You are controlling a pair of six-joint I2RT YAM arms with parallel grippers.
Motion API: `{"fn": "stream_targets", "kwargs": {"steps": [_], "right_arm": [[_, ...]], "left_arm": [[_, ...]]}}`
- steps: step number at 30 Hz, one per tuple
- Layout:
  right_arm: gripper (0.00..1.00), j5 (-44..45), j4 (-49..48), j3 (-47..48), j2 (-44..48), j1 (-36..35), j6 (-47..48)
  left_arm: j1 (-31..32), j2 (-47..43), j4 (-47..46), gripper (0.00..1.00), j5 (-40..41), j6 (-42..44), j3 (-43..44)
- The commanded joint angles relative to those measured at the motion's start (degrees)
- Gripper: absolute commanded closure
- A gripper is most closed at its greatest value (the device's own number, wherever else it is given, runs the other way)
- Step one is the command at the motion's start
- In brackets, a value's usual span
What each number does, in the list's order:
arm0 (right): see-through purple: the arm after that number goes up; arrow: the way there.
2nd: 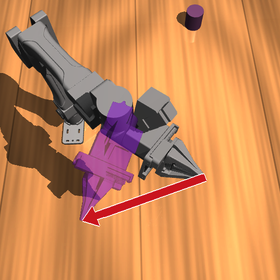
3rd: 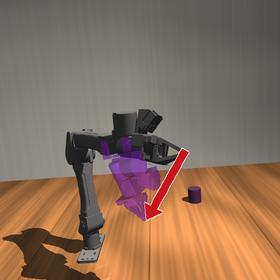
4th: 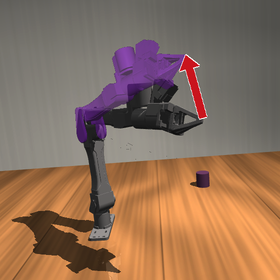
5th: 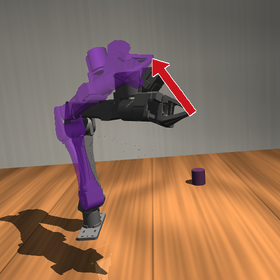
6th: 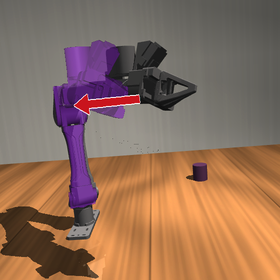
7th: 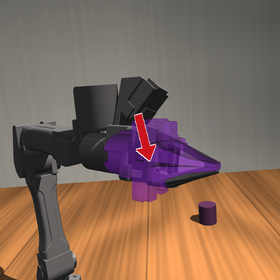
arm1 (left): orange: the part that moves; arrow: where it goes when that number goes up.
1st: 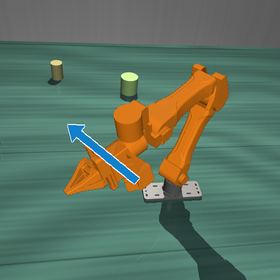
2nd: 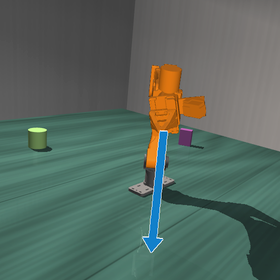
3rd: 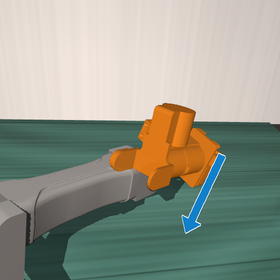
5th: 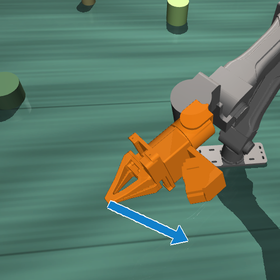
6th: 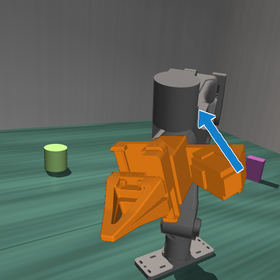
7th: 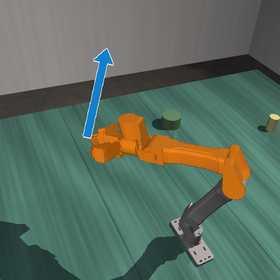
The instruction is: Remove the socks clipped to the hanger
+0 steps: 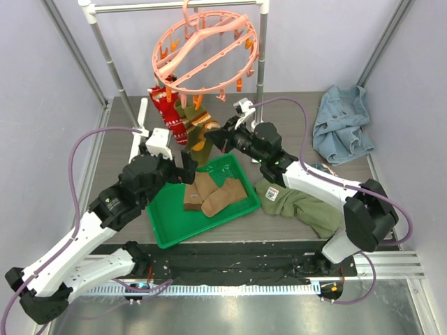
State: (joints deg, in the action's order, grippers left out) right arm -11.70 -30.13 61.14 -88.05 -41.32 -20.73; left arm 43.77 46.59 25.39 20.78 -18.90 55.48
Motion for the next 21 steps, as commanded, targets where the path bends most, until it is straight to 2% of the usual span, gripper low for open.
{"fn": "stream_targets", "kwargs": {"steps": [1, 6, 11, 17, 21], "right_arm": [[0.99, -4.11, -3.71, -0.94, 4.29, -1.13, -6.16], [0.99, -5.34, -6.78, -3.57, 7.62, -1.57, -12.04], [0.99, -6.05, -7.13, -4.80, 9.38, -1.57, -13.55], [0.99, -5.61, -4.42, -6.39, 11.23, -1.66, -10.82], [0.99, -5.87, -4.67, -7.70, 12.37, -1.57, -10.38]], "left_arm": [[0.09, 2.36, -2.36, 0.00, -0.91, -2.72, 2.70], [-0.09, 3.42, -2.62, 0.00, -0.91, -2.64, 3.75], [-0.70, 4.56, -2.37, 0.00, -1.09, -2.11, 5.42], [-1.05, 7.02, 2.73, 0.00, 0.14, -4.31, 15.86], [-1.14, 12.72, 5.89, 0.00, 1.54, -5.01, 22.99]]}}
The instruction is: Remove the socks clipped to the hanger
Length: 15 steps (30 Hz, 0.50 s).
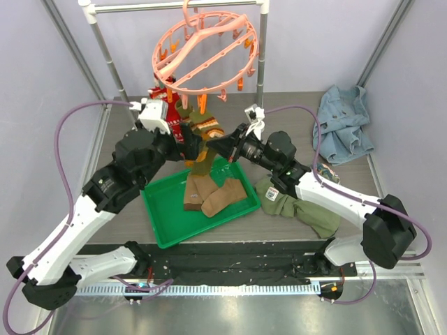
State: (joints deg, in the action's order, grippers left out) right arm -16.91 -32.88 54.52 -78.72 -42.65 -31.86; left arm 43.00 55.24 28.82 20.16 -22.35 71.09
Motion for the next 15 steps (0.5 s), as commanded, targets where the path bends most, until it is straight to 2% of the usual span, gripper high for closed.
{"fn": "stream_targets", "kwargs": {"steps": [1, 8, 15], "right_arm": [[0.99, -1.02, -1.92, -1.26, 3.22, -0.32, 1.00], [0.99, -0.76, -1.31, -2.84, 5.33, -0.24, 1.53], [0.99, -0.94, -1.22, -3.72, 6.29, -0.24, 1.89]], "left_arm": [[-0.46, 5.30, 2.99, 0.00, 2.42, -1.73, 8.79], [-2.13, 13.30, 4.93, 0.04, -2.23, -3.58, 19.25], [-5.29, 17.61, 2.66, 0.10, -5.66, -5.16, 21.11]]}}
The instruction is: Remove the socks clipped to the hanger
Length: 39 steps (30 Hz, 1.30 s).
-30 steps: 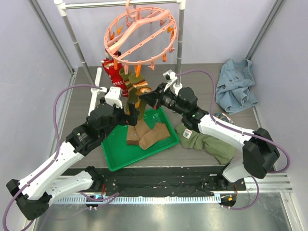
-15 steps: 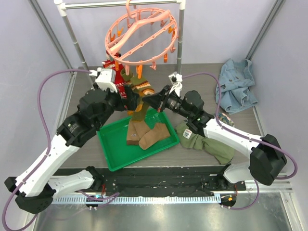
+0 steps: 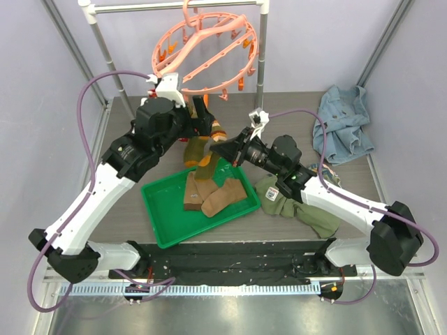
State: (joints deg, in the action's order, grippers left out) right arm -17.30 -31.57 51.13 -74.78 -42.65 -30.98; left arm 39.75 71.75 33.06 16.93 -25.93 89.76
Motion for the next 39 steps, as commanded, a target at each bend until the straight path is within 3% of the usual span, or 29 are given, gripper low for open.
{"fn": "stream_targets", "kwargs": {"steps": [1, 12, 34, 39], "right_arm": [[0.99, -0.63, -2.70, -0.42, 2.62, -0.24, 1.01], [0.99, -0.81, -3.67, -2.53, 3.68, -0.32, 0.57], [0.99, -1.16, -1.21, -0.95, 3.77, -0.32, 1.62], [0.99, -0.81, -0.69, -1.04, 4.03, -0.24, 2.07]], "left_arm": [[-2.48, 1.55, -2.03, 0.11, -3.91, -1.66, 2.53], [-5.91, 6.30, -6.77, 0.26, -5.68, -1.31, 4.55], [-7.58, 13.51, -9.41, 0.37, -4.89, -0.08, 9.65], [-7.93, 14.39, -9.86, 0.48, -4.89, -0.26, 9.82]]}}
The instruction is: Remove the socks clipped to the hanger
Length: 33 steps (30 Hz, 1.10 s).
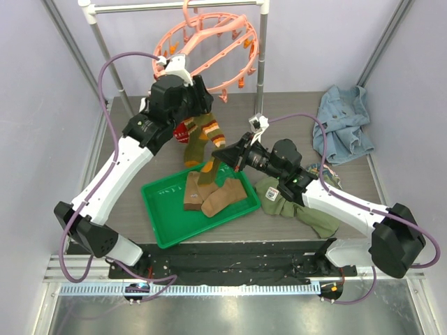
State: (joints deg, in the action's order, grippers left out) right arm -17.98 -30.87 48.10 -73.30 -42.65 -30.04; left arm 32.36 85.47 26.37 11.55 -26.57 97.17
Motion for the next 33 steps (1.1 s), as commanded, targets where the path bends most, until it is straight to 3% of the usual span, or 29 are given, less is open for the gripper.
{"fn": "stream_targets", "kwargs": {"steps": [1, 7, 13, 19, 21, 24, 25, 28, 32, 33], "right_arm": [[0.99, -0.13, -1.21, 2.00, 2.55, -0.32, 1.13], [0.99, 0.22, -0.86, 1.48, 2.46, -0.32, 1.13], [0.99, 1.10, -0.68, 1.21, 2.46, -0.24, 1.21], [0.99, 1.72, 1.25, 0.33, 2.90, -0.32, 1.04], [0.99, 1.63, 2.66, -0.10, 3.07, -0.24, 1.13], [0.98, 1.45, 4.33, -1.68, 3.16, -0.24, 0.69], [0.96, 1.54, 4.68, -2.91, 3.07, -0.32, 0.51], [0.91, 2.15, 5.12, -6.16, 2.90, -0.32, -0.63], [0.85, 2.77, 2.77, -11.26, 1.85, -0.32, -4.31], [0.79, 2.25, 1.27, -12.66, 0.89, -0.24, -6.67]], "left_arm": [[-0.63, 0.92, -3.08, 0.50, 0.58, 0.29, 2.42], [-1.07, 1.10, -3.17, 0.67, 0.14, 0.20, 2.24], [-1.25, 1.10, -2.82, 0.99, 0.05, -0.15, 2.68], [-1.33, 0.58, -2.38, 0.99, -0.65, -0.24, 2.50], [-1.42, -0.39, -2.46, 0.96, -1.09, -0.15, 1.63], [-1.33, -2.23, -2.73, 0.68, -1.62, 0.02, 0.05], [-1.33, -2.85, -2.81, 0.51, -1.71, 0.20, -0.31], [-1.51, -4.87, -2.03, 0.35, -1.88, 0.55, -1.80], [-1.60, -7.68, -0.18, 0.27, -2.59, 0.99, -4.51], [-1.60, -8.56, -0.18, 0.26, -2.76, 1.16, -5.49]]}}
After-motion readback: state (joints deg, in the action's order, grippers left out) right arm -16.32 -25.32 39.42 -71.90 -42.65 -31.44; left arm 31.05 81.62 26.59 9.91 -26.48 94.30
